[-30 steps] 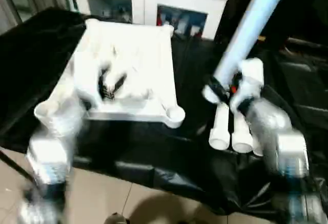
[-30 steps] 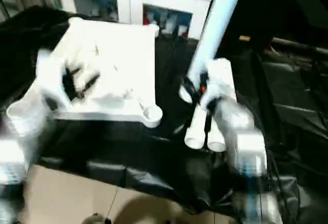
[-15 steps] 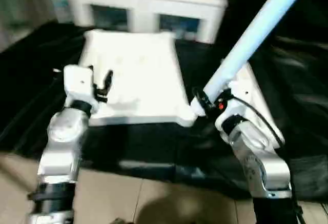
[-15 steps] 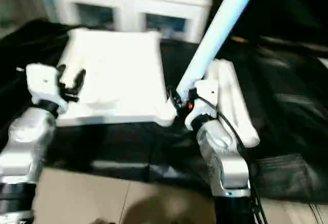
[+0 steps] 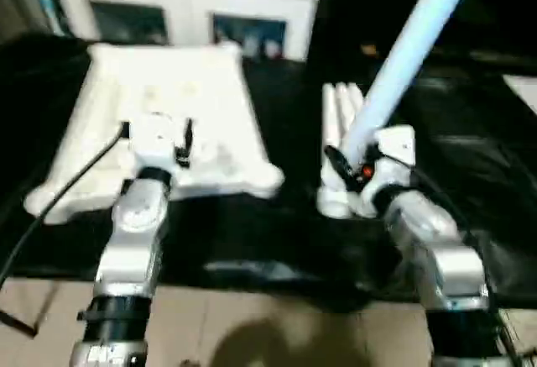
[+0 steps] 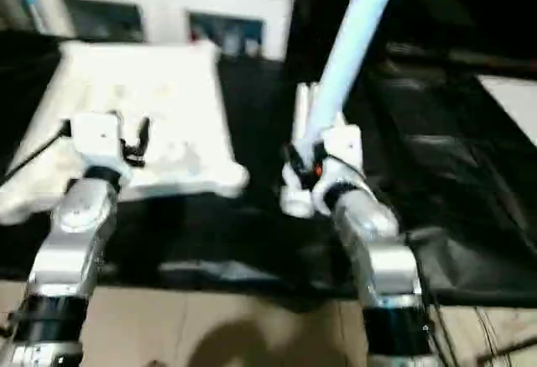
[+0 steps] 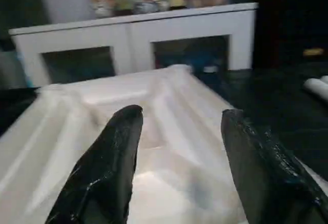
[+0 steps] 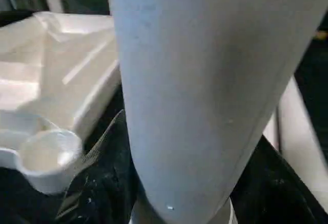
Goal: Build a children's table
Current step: Insert table leg to table base
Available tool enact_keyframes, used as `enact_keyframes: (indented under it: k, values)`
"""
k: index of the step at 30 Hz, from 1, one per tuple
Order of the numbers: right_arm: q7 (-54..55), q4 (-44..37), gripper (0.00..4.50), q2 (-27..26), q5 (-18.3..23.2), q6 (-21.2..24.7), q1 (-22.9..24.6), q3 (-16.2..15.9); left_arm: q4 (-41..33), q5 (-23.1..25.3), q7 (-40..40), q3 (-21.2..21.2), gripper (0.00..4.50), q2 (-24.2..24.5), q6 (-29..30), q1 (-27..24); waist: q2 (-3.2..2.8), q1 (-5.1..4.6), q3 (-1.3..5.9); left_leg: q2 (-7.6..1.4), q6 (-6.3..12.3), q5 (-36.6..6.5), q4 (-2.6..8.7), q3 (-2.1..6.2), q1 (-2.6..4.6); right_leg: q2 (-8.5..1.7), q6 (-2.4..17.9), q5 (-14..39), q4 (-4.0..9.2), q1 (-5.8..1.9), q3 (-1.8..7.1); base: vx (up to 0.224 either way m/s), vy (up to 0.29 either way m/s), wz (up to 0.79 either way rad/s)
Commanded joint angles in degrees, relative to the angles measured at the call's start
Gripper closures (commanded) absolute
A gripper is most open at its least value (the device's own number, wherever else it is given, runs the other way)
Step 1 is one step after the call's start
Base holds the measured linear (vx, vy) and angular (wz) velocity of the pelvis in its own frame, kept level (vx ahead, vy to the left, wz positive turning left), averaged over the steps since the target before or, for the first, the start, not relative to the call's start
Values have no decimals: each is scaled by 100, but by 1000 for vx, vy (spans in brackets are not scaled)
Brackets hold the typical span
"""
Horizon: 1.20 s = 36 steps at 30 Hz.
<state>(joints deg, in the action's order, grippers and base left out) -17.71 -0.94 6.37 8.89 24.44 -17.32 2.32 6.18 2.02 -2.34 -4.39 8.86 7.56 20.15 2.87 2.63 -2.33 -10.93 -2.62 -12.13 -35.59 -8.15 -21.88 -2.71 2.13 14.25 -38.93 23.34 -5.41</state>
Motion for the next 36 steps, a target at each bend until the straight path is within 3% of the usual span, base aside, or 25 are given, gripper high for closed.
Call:
enact_keyframes:
  k: [1,3,7,10,13,14,15,16,17,19,20,21,22,24,25,26,27,28,29,30,31,32,33,34,36]
  values:
    - [-48,-22,261,-67,49,32,-10,-74,-18,-77,-32,-94,172,120,5,9,-2,110,369,31,176,163,262,5,-129,-519,-280,-1113,599,-530,413,13,-198,-10]
    - [-63,-23,261,-100,106,46,-8,-121,-53,-142,-92,-118,172,137,-6,-9,-50,93,356,-33,-21,0,316,37,-56,-436,-256,-946,622,-514,386,3,-89,-3]
    - [-179,-69,261,-119,191,101,-1,-330,-126,-125,-239,-99,172,186,-48,-43,-150,97,179,-194,-105,-1963,606,-21,388,-357,184,2523,1018,-551,273,0,0,0]
    - [-195,-47,261,-163,161,97,21,-400,-141,-71,-405,-29,172,275,-18,-62,-180,179,150,4,429,-1977,432,79,69,-847,13,4415,1365,-1058,-84,39,38,24]
    - [-263,-60,261,-218,139,41,83,-468,-118,-113,-494,39,172,361,-18,-57,-320,187,143,-116,447,-1566,468,55,220,-773,193,3966,1455,-1115,-277,92,72,50]
    - [-248,-63,261,-263,187,61,95,-434,-109,-123,-496,44,172,376,-24,-49,-352,121,157,-229,405,-1789,650,176,351,-504,434,2973,1277,-1099,-366,111,65,48]
    - [-231,-66,261,-285,206,72,102,-416,-106,-135,-496,42,172,381,-21,-44,-451,-105,153,-723,311,-2550,929,524,969,-254,671,1822,686,-623,-272,170,36,30]
    - [-220,-67,261,-299,219,80,106,-403,-104,-143,-496,41,172,384,-19,-41,-445,-193,246,-986,636,-2367,955,803,1333,-262,551,856,172,-219,-80,201,12,13]
    - [-204,-74,261,-312,224,80,118,-398,-96,-155,-499,42,172,394,-17,-31,-413,-222,267,-1019,1055,-1919,901,876,1403,-308,369,659,14,-70,-2,201,12,13]
    - [-189,-103,261,-289,220,42,154,-451,-67,-200,-575,31,172,418,20,4,-296,-219,242,-567,1777,-1118,711,487,1276,-433,223,-213,128,75,198,181,-12,7]
    - [-183,-104,261,-289,221,30,158,-454,-59,-206,-596,30,172,425,6,10,-188,-158,237,-253,1634,-1060,596,218,1057,-518,375,-502,435,-139,317,178,-31,7]
    - [-167,-101,261,-282,240,10,158,-458,-52,-208,-642,18,172,424,0,15,99,74,256,459,1260,-1265,113,-151,426,-648,772,243,850,-970,912,169,-48,19]
    - [-160,-99,261,-282,246,5,156,-456,-46,-206,-662,17,172,429,7,17,130,227,329,406,1017,-880,-500,73,-24,-1121,1497,831,1019,-1427,1353,185,-15,22]
    - [-150,-147,261,-283,240,-5,175,-467,-10,-279,-751,4,172,417,-60,16,-52,271,381,224,396,44,-655,276,-532,-1021,2057,-969,780,-1570,1101,191,-10,13]
    - [-150,-147,261,-283,240,-5,175,-467,-10,-279,-751,4,172,417,-60,16,-52,271,381,224,396,44,-655,276,-532,-1021,2057,-969,780,-1570,1101,119,14,2]
    - [-148,-159,261,-284,237,-5,181,-472,-5,-304,-767,-4,172,408,-74,13,-193,239,416,57,472,1043,-212,336,-557,-779,1839,-2322,581,-1433,750,119,14,2]
    - [-121,-174,261,-283,168,-20,186,-476,22,-361,-826,10,172,414,-58,14,-514,129,426,-19,789,2304,251,346,-63,-213,1078,-2556,326,-999,172,-8,72,2]
    - [-112,-179,261,-281,148,-25,187,-473,31,-387,-850,15,172,413,-15,15,-766,-170,468,-615,1890,3826,220,990,560,67,211,-817,-400,-201,45,34,1,-21]
    - [-100,-186,261,-283,143,-22,191,-463,48,-344,-818,29,172,432,18,9,-688,-226,613,-779,2408,5542,17,1225,864,-112,-82,-358,-378,19,177,34,1,-21]
    - [-61,-198,261,-279,138,-18,199,-453,69,-355,-851,33,172,436,-51,0,-622,-20,540,-659,2195,7697,-201,1162,731,-386,-594,-1028,-149,139,530,39,-18,-24]
    - [26,-198,261,-246,71,21,197,-451,69,-422,-894,19,172,413,-24,-12,-497,-95,605,-335,1934,7872,-216,1111,705,-454,-907,-1685,75,181,684,-135,85,-9]
    - [80,-192,261,-231,63,15,200,-434,71,-433,-875,1,172,390,9,-21,-383,-76,591,-73,1961,7116,-216,986,573,-463,-893,-1970,232,187,701,-135,85,-9]
    - [88,-194,261,-221,131,41,213,-394,73,-393,-834,10,172,379,4,-32,-38,10,481,540,1917,3819,-293,446,-194,-724,-911,-3066,493,-138,822,-160,98,3]
    - [107,-213,261,-230,156,79,216,-360,86,-428,-872,19,172,375,-23,-29,-18,165,505,346,1481,441,-538,440,-353,-1495,-1015,-2831,827,-295,1204,-102,97,7]
    - [98,-285,261,-224,211,171,225,-305,71,-470,-924,53,172,371,-15,-40,-42,191,443,312,245,-1225,-809,446,-400,-1319,-185,-909,929,-466,1808,-95,122,-13]
